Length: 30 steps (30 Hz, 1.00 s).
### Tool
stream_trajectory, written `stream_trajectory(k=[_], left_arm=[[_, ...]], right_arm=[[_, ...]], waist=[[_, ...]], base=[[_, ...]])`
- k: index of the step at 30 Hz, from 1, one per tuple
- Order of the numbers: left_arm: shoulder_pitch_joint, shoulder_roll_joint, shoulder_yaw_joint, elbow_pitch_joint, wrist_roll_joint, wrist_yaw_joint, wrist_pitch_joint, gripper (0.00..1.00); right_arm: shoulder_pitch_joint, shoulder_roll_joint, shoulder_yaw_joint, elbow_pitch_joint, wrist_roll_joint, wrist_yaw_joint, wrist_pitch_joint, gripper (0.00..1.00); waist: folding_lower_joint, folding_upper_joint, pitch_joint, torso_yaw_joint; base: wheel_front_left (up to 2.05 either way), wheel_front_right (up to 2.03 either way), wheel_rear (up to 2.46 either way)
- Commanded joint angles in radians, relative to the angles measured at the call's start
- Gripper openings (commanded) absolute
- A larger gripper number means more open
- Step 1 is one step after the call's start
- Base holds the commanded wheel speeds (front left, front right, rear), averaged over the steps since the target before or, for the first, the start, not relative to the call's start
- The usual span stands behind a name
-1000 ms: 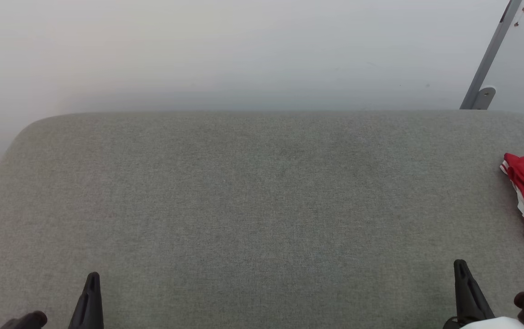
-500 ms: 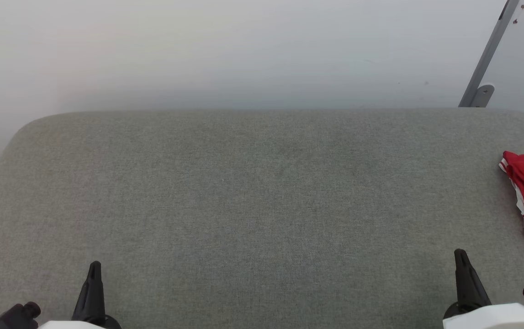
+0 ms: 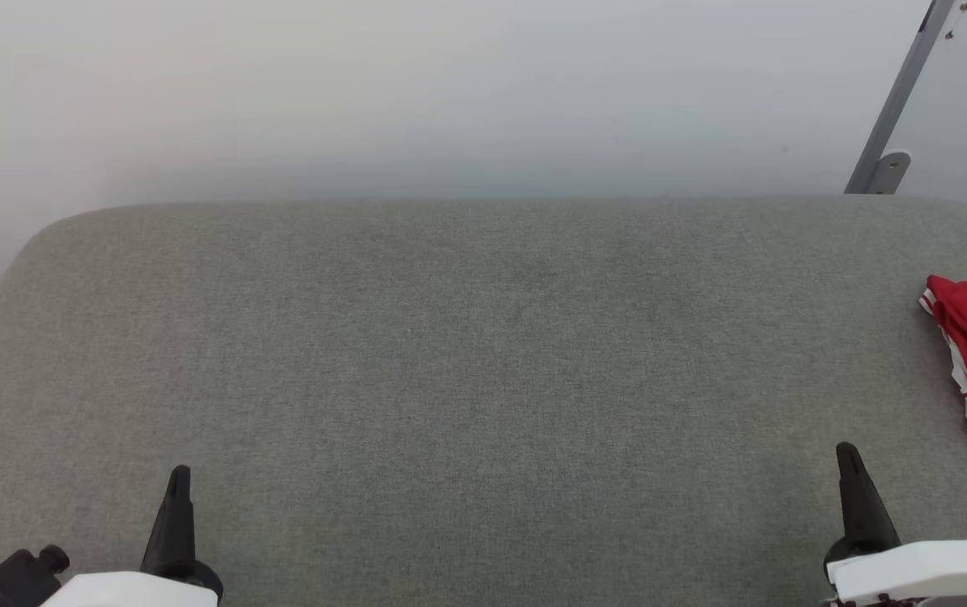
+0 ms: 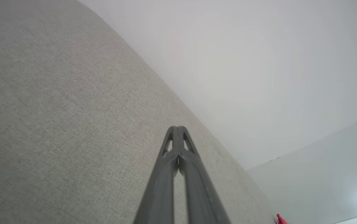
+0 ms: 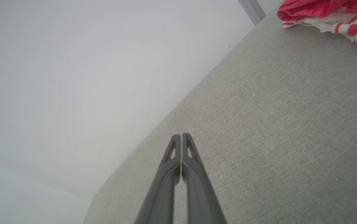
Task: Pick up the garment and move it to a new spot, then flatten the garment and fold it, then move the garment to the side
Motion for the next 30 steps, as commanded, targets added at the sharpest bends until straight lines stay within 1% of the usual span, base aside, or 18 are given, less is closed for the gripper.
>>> stream_trajectory(k=[1, 12, 14, 30], left_arm=[[-0.032, 0.003, 0.006, -0.007, -0.033, -0.002, 0.009, 0.0], [-0.056, -0.006, 0.009, 0.003, -0.142, -0.002, 0.04, 0.0], [-0.063, -0.008, 0.01, 0.006, -0.175, -0.003, 0.048, 0.0], [-0.097, -0.019, 0.015, 0.019, -0.324, -0.003, 0.092, 0.0]], right_arm=[[-0.029, -0.004, -0.003, -0.008, 0.036, 0.0, 0.01, 0.0], [-0.051, -0.004, -0.004, -0.002, 0.151, 0.0, 0.041, 0.0], [-0.057, -0.004, -0.004, 0.0, 0.184, 0.0, 0.05, 0.0], [-0.088, -0.004, -0.006, 0.008, 0.344, 0.0, 0.093, 0.0]], waist=[[0.0, 0.0, 0.001, 0.0], [0.0, 0.0, 0.004, -0.003], [0.0, 0.0, 0.005, -0.004], [0.0, 0.0, 0.011, -0.009]], base=[[0.0, 0.0, 0.0], [0.0, 0.0, 0.0], [0.0, 0.0, 0.0], [0.0, 0.0, 0.0]])
